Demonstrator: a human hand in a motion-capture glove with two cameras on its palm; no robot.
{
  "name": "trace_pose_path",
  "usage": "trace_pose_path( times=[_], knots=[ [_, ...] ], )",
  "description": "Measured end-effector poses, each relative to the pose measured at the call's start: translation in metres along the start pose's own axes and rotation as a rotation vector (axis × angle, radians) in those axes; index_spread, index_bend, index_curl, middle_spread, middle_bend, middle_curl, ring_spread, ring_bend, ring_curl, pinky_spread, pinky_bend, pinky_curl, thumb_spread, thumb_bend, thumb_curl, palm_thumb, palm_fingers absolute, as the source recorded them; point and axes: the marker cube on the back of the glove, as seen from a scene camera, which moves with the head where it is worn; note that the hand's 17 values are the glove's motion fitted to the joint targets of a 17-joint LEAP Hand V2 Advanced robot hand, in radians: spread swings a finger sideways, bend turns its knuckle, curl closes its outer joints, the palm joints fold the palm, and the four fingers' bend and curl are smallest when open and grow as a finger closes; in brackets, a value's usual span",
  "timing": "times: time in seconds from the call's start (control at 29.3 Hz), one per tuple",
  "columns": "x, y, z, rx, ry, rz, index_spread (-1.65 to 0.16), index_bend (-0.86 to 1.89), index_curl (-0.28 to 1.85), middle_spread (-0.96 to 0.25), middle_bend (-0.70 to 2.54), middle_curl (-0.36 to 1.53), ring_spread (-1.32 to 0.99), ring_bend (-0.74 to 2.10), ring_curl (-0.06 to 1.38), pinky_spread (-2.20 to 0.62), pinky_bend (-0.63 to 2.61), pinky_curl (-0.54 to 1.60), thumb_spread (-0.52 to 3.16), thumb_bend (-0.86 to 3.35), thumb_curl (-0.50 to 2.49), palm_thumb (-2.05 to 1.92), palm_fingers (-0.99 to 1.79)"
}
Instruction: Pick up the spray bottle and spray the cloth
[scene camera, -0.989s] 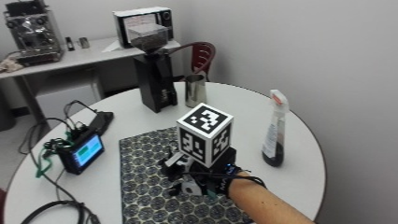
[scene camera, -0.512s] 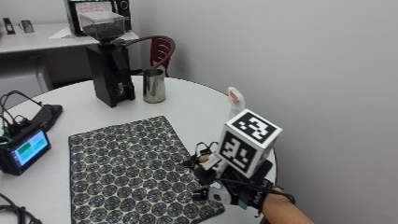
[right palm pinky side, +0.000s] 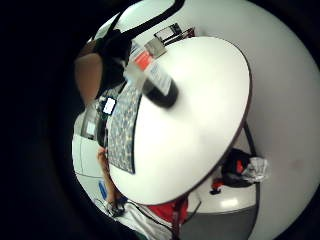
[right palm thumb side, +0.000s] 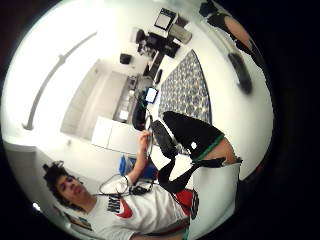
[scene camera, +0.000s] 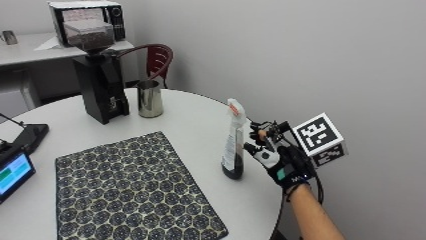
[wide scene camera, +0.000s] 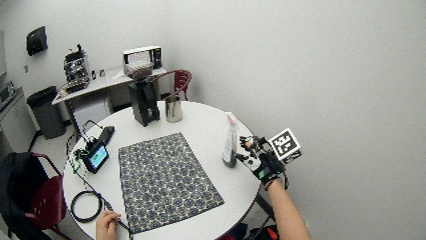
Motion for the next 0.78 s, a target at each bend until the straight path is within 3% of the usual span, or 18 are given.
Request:
trace_pose_path(
  times=[0.27,0.78],
  knots=[
    [0.033,-0.035,0.011,0.019,-0.111,0.081,-0.36,0.08,0.21,-0.03,0.23,0.36,0.0,0.38,0.35,0.13,0.41,0.35,1.08,-0.02,0.28,0.56,0.67],
    [0.054,-0.045,0.031,0.048,-0.365,0.109,-0.33,0.13,0.23,-0.07,0.29,0.39,-0.05,0.41,0.35,0.11,0.29,0.33,1.0,0.02,0.32,0.7,0.86]
  ],
)
